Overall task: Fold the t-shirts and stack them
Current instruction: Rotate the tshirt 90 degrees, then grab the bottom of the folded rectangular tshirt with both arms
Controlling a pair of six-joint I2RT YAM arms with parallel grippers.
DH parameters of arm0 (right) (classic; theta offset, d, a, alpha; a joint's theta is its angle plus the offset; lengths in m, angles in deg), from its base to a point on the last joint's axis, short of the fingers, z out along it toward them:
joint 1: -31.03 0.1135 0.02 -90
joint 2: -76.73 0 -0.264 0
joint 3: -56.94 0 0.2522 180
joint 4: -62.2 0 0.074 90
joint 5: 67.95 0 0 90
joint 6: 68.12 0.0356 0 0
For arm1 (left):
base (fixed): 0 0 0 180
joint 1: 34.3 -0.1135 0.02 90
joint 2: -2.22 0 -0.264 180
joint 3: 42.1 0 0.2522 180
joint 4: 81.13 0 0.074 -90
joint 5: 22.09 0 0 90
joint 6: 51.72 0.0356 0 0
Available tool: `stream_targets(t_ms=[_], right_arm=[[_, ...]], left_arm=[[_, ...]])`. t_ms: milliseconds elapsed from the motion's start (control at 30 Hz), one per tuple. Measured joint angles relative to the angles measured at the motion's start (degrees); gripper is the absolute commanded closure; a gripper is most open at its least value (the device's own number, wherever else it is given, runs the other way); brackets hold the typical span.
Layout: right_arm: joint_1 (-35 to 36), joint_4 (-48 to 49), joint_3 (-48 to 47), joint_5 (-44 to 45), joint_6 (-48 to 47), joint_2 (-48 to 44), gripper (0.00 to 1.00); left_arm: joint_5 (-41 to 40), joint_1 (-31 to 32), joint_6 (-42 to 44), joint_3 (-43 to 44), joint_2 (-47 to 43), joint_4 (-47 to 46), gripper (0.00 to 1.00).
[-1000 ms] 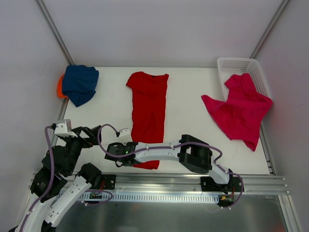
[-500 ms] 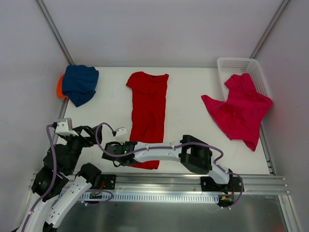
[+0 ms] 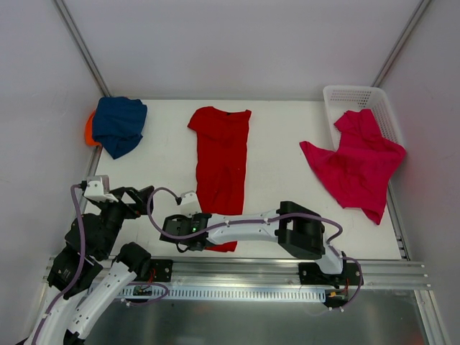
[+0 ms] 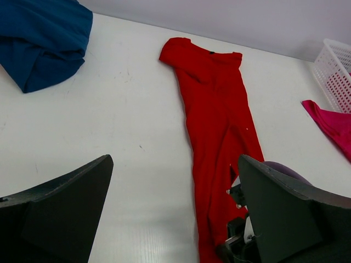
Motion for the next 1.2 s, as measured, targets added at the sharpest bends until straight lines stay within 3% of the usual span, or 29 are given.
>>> stream_targets(t_ms=[367,967,1033,1067,1133,1167,1200], right_arm=[[1.57,-3.37,6.97,3.78,4.28,-7.13,0.99],[3.06,-6.86,15.17,5.22,13.07,-9.51,0.99],[3.15,-6.99,16.09,5.22,14.34,-9.84,0.79],[3.21,-7.15,16.5,5.22,14.84,-9.99,0.46],[3.37,-7.91,17.18,5.49,16.02,-10.32,0.15],[3.52,-8.76,17.25,5.79,16.46,-10.47,0.03],[3.72,-9.66,17.27,6.16,16.85,-10.69,0.0]], left_arm=[[0.17,0.0,0.04,0.0,0.7,-0.04,0.01],[1.22,0.0,0.11,0.0,2.45,-0.11,0.01],[1.27,0.0,0.11,0.0,2.56,-0.11,0.01],[1.29,0.0,0.13,0.0,2.58,-0.11,0.01],[1.38,0.0,0.13,0.0,2.6,-0.11,0.01],[1.44,0.0,0.13,0.0,2.64,-0.13,0.01],[1.53,0.0,0.13,0.0,2.8,-0.13,0.01]])
